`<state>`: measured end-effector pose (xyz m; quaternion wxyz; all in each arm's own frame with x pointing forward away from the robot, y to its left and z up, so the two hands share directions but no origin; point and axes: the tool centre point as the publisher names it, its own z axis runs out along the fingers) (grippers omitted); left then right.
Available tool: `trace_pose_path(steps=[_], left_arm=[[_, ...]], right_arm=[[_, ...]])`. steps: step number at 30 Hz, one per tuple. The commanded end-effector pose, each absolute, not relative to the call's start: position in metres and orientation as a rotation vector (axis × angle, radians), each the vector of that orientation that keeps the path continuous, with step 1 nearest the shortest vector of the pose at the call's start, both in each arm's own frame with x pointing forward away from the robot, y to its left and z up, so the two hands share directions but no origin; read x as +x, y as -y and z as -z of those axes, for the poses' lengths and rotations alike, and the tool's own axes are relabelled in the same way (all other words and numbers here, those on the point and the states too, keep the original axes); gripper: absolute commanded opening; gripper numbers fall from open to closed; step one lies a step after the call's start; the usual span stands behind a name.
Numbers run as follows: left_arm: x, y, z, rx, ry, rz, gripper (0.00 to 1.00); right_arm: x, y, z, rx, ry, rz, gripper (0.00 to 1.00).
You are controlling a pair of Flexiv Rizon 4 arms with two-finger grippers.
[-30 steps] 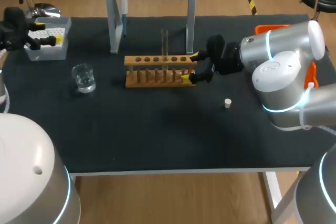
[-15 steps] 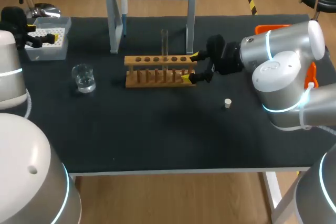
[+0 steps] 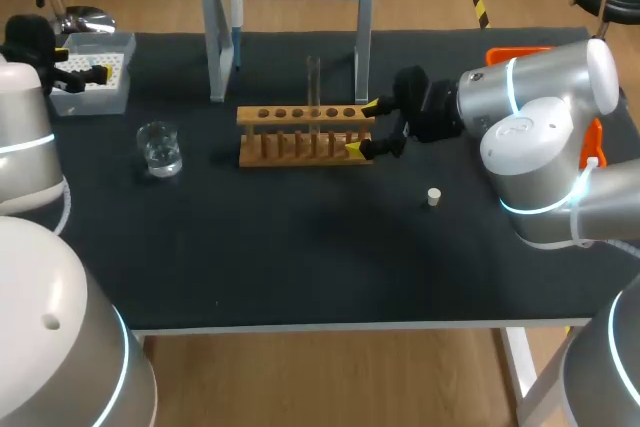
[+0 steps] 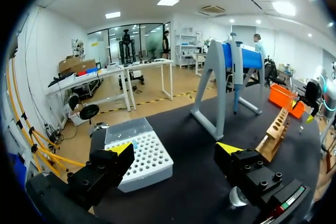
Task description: Invert the test tube, pick up the pipette, mount the tip to pipette, aspirate from beaker and dispense into the tube, eject the tip, return the pipette, and cap with the stopper.
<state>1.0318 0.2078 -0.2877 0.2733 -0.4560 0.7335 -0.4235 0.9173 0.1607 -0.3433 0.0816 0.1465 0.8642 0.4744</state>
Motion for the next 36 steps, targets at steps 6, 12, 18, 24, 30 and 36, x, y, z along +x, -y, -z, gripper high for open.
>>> trace_pose_path(steps=[6, 12, 18, 24, 30, 36], left_arm=[[1.033, -0.210, 0.291, -1.237, -1.947, 1.137, 1.00], [1.042, -0.214, 0.299, -1.294, -1.947, 1.121, 1.00], [1.051, -0.220, 0.307, -1.327, -1.935, 1.089, 1.00], [1.065, -0.229, 0.311, -1.362, -1.918, 1.057, 1.00], [1.080, -0.239, 0.317, -1.391, -1.902, 1.054, 1.00], [1.094, -0.247, 0.322, -1.398, -1.907, 1.048, 1.00]], right_arm=[[0.917, -0.160, 0.343, 0.438, -2.584, -1.416, 1.00], [0.917, -0.160, 0.343, 0.438, -2.584, -1.416, 1.00], [0.917, -0.160, 0.343, 0.438, -2.584, -1.416, 1.00], [0.917, -0.160, 0.343, 0.438, -2.584, -1.416, 1.00], [0.917, -0.160, 0.343, 0.438, -2.584, -1.416, 1.00], [0.917, -0.160, 0.343, 0.438, -2.584, -1.416, 1.00]])
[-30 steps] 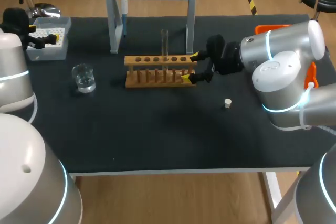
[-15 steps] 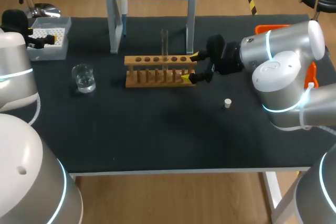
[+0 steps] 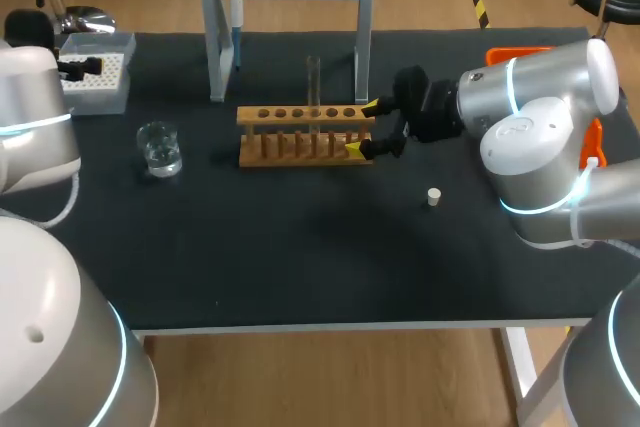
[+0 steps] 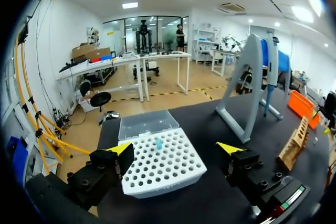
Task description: Invert the test tube, pick up the pipette, mount the tip to pipette, aspirate from beaker and dispense into the tube, eject the tip, return the pipette, and cap with the stopper.
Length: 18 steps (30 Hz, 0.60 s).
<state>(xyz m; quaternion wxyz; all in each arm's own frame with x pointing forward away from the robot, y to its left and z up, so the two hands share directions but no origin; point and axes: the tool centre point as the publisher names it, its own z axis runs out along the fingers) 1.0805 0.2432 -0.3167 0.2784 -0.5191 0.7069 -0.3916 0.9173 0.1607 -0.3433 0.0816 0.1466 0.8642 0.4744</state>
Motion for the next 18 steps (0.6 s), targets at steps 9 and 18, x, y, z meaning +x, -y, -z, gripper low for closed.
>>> trace_pose_path(steps=[9, 18], left_arm=[[1.107, -0.255, 0.331, -1.418, -1.915, 1.022, 1.00], [1.113, -0.254, 0.335, -1.427, -1.922, 1.025, 0.94]], right_arm=[[0.917, -0.160, 0.343, 0.438, -2.584, -1.416, 1.00], [0.917, -0.160, 0.343, 0.438, -2.584, -1.416, 1.00]])
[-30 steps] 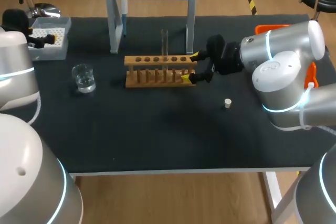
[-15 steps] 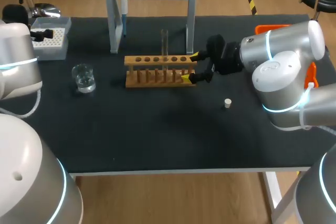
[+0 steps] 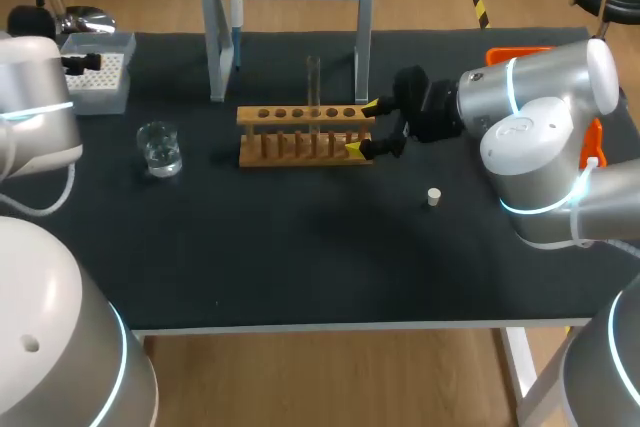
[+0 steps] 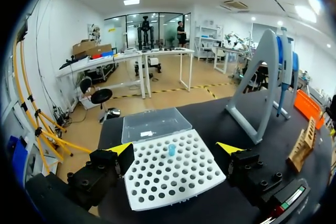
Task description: Invert the test tube, pick up the pipette, mount the tip to pipette, aspirate from beaker and dispense into the tube, eject the tip, return the pipette, and cap with the stopper.
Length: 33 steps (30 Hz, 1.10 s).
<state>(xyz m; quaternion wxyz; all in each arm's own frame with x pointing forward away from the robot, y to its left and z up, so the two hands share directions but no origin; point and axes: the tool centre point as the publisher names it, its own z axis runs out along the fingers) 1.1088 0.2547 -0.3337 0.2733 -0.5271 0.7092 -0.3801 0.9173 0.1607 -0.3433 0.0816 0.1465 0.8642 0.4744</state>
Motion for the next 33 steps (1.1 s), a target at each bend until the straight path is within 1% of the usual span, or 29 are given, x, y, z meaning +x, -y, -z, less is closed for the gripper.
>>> trace_pose_path(steps=[1, 5, 6, 8, 9, 11, 12, 13, 17, 18, 19, 21, 24, 26, 27, 29, 33], left_arm=[[1.1130, -0.2528, 0.3357, -1.427, -1.923, 1.027, 0.94], [1.1128, -0.2507, 0.3371, -1.434, -1.923, 1.022, 0.93], [1.1127, -0.2505, 0.3379, -1.436, -1.923, 1.019, 0.90], [1.1128, -0.2502, 0.3393, -1.441, -1.923, 1.017, 0.89], [1.1129, -0.2500, 0.3396, -1.442, -1.924, 1.015, 0.87], [1.1131, -0.2498, 0.3398, -1.444, -1.924, 1.017, 0.88], [1.1133, -0.2497, 0.3399, -1.446, -1.923, 1.017, 0.86], [1.1137, -0.2497, 0.3402, -1.448, -1.921, 1.017, 0.80], [1.1159, -0.2479, 0.3409, -1.452, -1.919, 1.019, 0.76], [1.1164, -0.2471, 0.3412, -1.453, -1.921, 1.020, 0.74], [1.1168, -0.2463, 0.3416, -1.453, -1.923, 1.021, 0.70], [1.1173, -0.2453, 0.3420, -1.454, -1.926, 1.025, 0.69], [1.1179, -0.2446, 0.3425, -1.456, -1.927, 1.029, 0.63], [1.1184, -0.2441, 0.3432, -1.458, -1.927, 1.028, 0.55], [1.1186, -0.2439, 0.3436, -1.459, -1.927, 1.027, 0.55], [1.1190, -0.2435, 0.3445, -1.461, -1.929, 1.027, 0.51], [1.1197, -0.2439, 0.3455, -1.469, -1.925, 1.028, 0.49]], right_arm=[[0.9170, -0.1605, 0.3431, 0.438, -2.584, -1.416, 1.00], [0.9170, -0.1605, 0.3431, 0.438, -2.584, -1.416, 1.00], [0.9170, -0.1605, 0.3431, 0.438, -2.584, -1.416, 1.00], [0.9170, -0.1605, 0.3431, 0.438, -2.584, -1.416, 1.00], [0.9170, -0.1605, 0.3431, 0.438, -2.584, -1.416, 1.00], [0.9170, -0.1605, 0.3431, 0.438, -2.584, -1.416, 1.00], [0.9170, -0.1605, 0.3431, 0.438, -2.584, -1.416, 1.00], [0.9170, -0.1605, 0.3431, 0.438, -2.584, -1.416, 1.00], [0.9170, -0.1605, 0.3431, 0.438, -2.584, -1.416, 1.00], [0.9170, -0.1605, 0.3431, 0.438, -2.584, -1.416, 1.00], [0.9170, -0.1605, 0.3431, 0.438, -2.584, -1.416, 1.00], [0.9170, -0.1605, 0.3431, 0.438, -2.584, -1.416, 1.00], [0.9170, -0.1605, 0.3431, 0.438, -2.584, -1.416, 1.00], [0.9170, -0.1605, 0.3431, 0.438, -2.584, -1.416, 1.00], [0.9170, -0.1605, 0.3431, 0.438, -2.584, -1.416, 1.00], [0.9170, -0.1605, 0.3431, 0.438, -2.584, -1.416, 1.00], [0.9170, -0.1605, 0.3431, 0.438, -2.584, -1.416, 1.00]])
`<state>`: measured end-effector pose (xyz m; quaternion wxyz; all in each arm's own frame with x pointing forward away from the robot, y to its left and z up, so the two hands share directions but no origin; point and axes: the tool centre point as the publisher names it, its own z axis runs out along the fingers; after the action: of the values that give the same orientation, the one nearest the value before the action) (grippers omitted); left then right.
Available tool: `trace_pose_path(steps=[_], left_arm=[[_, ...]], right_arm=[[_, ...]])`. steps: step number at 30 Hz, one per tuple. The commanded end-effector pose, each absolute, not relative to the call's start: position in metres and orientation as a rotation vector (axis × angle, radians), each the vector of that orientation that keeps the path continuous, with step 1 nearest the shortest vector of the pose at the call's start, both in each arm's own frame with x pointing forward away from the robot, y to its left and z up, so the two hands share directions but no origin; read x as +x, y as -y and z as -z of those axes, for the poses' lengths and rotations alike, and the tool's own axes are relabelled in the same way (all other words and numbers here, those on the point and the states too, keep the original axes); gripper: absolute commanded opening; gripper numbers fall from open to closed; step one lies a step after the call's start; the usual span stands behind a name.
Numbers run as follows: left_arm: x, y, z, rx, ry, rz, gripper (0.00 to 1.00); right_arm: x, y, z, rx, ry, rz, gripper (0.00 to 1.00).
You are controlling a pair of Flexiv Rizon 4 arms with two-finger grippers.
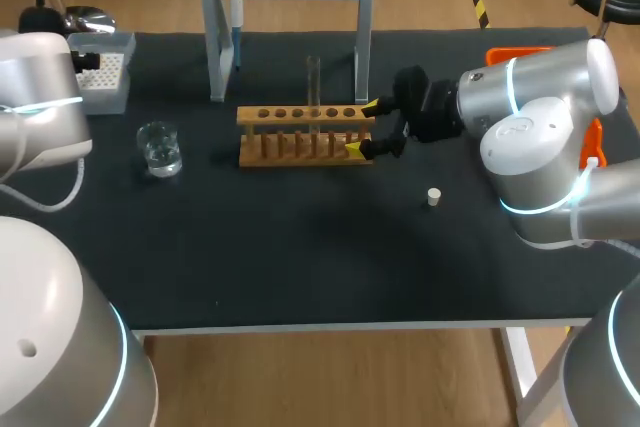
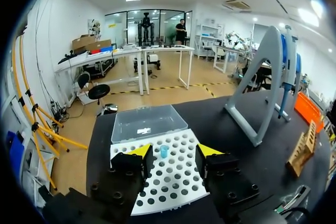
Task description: Invert the test tube, pick up the pipette, mount the tip to pipette, aspirate from beaker and dispense into the tube, eject the tip, return the pipette, and cap with the stopper.
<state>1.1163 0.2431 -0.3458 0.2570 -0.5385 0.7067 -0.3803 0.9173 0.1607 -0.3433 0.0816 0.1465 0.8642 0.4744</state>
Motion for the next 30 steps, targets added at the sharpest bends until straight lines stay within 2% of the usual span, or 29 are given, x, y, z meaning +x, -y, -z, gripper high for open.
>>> trace_pose_path(steps=[1, 30], left_arm=[[1.120, -0.244, 0.346, -1.469, -1.925, 1.029, 0.49], [1.133, -0.246, 0.355, -1.506, -1.926, 1.029, 0.44]], right_arm=[[0.917, -0.160, 0.343, 0.438, -2.584, -1.416, 1.00], [0.917, -0.160, 0.343, 0.438, -2.584, -1.416, 1.00]])
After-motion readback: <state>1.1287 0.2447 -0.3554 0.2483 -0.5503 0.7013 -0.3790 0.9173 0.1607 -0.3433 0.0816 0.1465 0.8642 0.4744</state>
